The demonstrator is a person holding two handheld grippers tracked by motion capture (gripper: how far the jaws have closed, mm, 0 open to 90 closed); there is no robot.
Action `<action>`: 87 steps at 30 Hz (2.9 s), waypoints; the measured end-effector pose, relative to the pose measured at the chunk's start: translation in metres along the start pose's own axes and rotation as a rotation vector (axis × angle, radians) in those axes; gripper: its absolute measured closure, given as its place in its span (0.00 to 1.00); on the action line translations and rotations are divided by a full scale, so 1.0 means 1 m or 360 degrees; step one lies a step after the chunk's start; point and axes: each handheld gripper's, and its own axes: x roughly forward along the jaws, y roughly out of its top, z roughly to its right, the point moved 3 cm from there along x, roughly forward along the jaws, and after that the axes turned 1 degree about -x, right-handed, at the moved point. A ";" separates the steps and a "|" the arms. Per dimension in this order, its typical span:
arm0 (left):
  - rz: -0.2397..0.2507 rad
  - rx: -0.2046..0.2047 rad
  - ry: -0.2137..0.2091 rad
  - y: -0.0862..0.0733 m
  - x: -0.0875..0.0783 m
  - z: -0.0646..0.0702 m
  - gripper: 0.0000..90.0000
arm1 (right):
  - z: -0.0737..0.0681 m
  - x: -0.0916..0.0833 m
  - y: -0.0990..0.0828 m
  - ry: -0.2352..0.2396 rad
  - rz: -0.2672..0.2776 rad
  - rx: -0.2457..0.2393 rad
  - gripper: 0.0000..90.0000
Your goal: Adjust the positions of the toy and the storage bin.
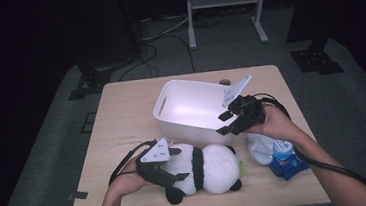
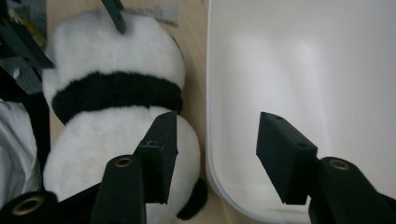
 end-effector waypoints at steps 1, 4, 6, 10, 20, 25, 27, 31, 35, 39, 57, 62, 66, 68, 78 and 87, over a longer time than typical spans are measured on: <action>-0.0001 -0.0001 0.0000 0.000 -0.001 0.000 0.26 | -0.003 -0.002 0.003 0.0011 0.0020 -0.0007 0.49; -0.0006 -0.0007 0.0015 0.000 -0.005 -0.001 0.24 | -0.011 -0.006 0.008 0.0021 0.0072 -0.0031 0.47; -0.0005 -0.0017 0.0028 0.000 -0.007 -0.002 0.23 | -0.017 -0.008 0.011 0.0029 0.0112 -0.0029 0.45; -0.0010 -0.0029 0.0046 -0.003 -0.012 -0.005 0.22 | -0.028 -0.005 0.014 0.0083 0.0123 -0.0055 0.42; -0.0009 -0.0056 0.0102 -0.007 -0.020 -0.008 0.21 | -0.057 0.026 0.015 0.0193 0.0088 -0.0091 0.32; -0.0001 -0.0072 0.0116 -0.009 -0.025 -0.011 0.20 | -0.069 0.047 0.015 0.0242 0.0021 -0.0098 0.28; -0.0010 -0.0070 0.0123 -0.011 -0.026 -0.012 0.20 | -0.072 0.056 0.015 0.0248 -0.0013 -0.0110 0.27; -0.0010 -0.0088 0.0131 -0.014 -0.028 -0.015 0.20 | -0.075 0.071 0.014 0.0261 -0.0081 -0.0106 0.25; -0.0011 -0.0101 0.0146 -0.016 -0.031 -0.017 0.20 | -0.078 0.088 0.011 0.0253 -0.0154 -0.0118 0.18; -0.0007 -0.0112 0.0168 -0.017 -0.034 -0.019 0.20 | -0.080 0.095 0.009 0.0225 -0.0151 -0.0120 0.15; -0.0005 -0.0144 0.0187 -0.025 -0.040 -0.025 0.20 | -0.074 0.111 0.004 0.0237 -0.0156 -0.0049 0.20; -0.0006 -0.0148 0.0185 -0.028 -0.041 -0.026 0.20 | -0.074 0.113 0.006 0.0225 -0.0191 -0.0051 0.27; -0.0001 -0.0165 0.0187 -0.031 -0.043 -0.028 0.20 | -0.075 0.112 0.007 0.0215 -0.0206 -0.0048 0.33; 0.0003 -0.0168 0.0193 -0.032 -0.044 -0.029 0.20 | -0.075 0.111 0.008 0.0197 -0.0208 -0.0040 0.37; -0.0006 -0.0194 0.0231 -0.039 -0.050 -0.035 0.20 | -0.081 0.101 0.009 0.0108 -0.0138 -0.0043 0.56; 0.0025 -0.0205 0.0249 -0.040 -0.058 -0.037 0.20 | -0.082 0.092 0.012 0.0127 -0.0100 -0.0052 0.63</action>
